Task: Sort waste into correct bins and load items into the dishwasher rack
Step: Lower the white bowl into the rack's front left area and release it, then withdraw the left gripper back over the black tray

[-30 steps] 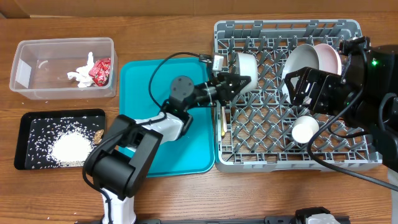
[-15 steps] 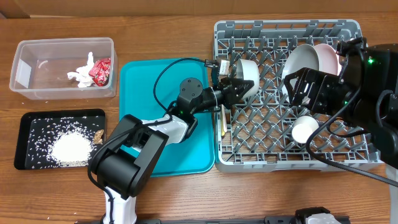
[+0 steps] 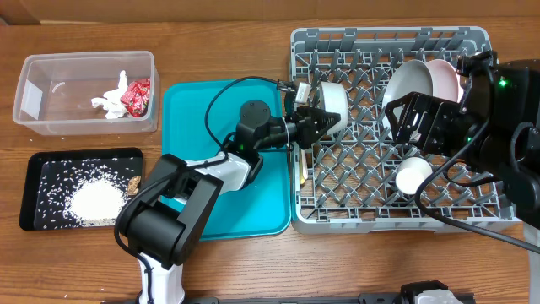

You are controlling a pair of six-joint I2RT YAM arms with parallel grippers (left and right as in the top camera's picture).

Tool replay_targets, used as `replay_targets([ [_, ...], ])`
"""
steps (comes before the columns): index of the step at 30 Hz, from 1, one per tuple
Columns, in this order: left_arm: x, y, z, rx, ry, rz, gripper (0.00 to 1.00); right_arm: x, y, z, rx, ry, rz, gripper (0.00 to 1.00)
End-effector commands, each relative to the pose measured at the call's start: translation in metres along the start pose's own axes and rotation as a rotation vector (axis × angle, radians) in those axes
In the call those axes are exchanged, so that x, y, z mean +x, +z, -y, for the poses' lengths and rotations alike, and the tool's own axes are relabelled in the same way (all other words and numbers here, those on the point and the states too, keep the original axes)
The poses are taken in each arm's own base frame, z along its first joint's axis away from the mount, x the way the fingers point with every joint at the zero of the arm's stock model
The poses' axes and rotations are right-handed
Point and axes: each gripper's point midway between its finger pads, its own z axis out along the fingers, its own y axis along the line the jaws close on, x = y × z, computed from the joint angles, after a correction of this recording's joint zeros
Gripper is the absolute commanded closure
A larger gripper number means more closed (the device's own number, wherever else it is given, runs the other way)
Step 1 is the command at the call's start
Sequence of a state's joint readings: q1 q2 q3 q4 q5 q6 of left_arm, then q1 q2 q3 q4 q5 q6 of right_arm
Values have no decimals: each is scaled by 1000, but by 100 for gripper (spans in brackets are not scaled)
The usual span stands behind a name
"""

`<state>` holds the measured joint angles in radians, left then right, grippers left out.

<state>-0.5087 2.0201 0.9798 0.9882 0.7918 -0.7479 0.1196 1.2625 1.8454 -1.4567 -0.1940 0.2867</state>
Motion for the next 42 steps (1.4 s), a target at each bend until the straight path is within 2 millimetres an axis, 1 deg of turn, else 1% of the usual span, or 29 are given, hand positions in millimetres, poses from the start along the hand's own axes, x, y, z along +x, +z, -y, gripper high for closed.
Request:
replay_targets([
  [1,-5,-14,-23,-39,2,5,89,-2,-2,0,4,-6,15,0],
  [2,-6,-16,-23,-35,3,4,85,-2,-2,0,4,-6,15,0],
  [3,-7,-18,-24,-33,3,3,78,-2,-2,0,4,-6,15,0],
  [5,-9,-22,-26,-27,0,-2,72,-2,-2,0,4,-6,14,0],
  [7,-9,-25,-26,-18,-1,-9,62,-3,-2,0,4,-6,15,0],
  [11,-10,-31,-26,2,-6,-25,53,-3,-2,0,5,-6,15,0],
  [13,-9,-34,-25,16,-9,-36,44,-3,-2,0,5,-6,15,0],
  [14,-10,-35,-26,20,-19,-40,41,-2,-2,0,5,-6,15,0],
  [17,-15,-44,-31,17,-59,-37,35,-2,-2,0,4,-6,14,0],
  [18,-18,-48,-34,13,-79,-31,27,-2,-2,0,4,-6,14,0],
  [19,-20,-52,-36,11,-93,-28,11,-2,-2,0,4,-6,14,0],
  [20,-23,-57,-38,13,-104,-27,0,-2,-2,0,4,-6,14,0],
  [24,-35,-75,-38,26,-128,-23,0,-3,-2,0,4,-6,15,0],
  [26,-47,-85,-32,34,-135,-11,0,-3,-2,0,4,-6,15,0],
  [31,-73,-100,-10,15,-114,19,0,-2,-3,-1,3,-7,16,0],
  [34,-80,-110,-2,-47,-104,18,0,-2,-6,-1,0,-8,25,0],
  [35,-80,-115,-2,-98,-103,14,0,-2,-8,-2,-3,-9,31,0],
  [37,-74,-132,-11,-275,-98,2,0,-3,-14,-3,-10,-14,50,0],
  [39,-67,-160,-26,-535,-90,-20,0,-3,-21,-5,-20,-20,76,0],
  [41,-65,-186,-24,-708,-61,-54,0,-4,-30,-8,-32,-27,108,0],
  [42,-67,-208,-15,-817,-48,-71,0,-5,-37,-10,-44,-33,132,0],
])
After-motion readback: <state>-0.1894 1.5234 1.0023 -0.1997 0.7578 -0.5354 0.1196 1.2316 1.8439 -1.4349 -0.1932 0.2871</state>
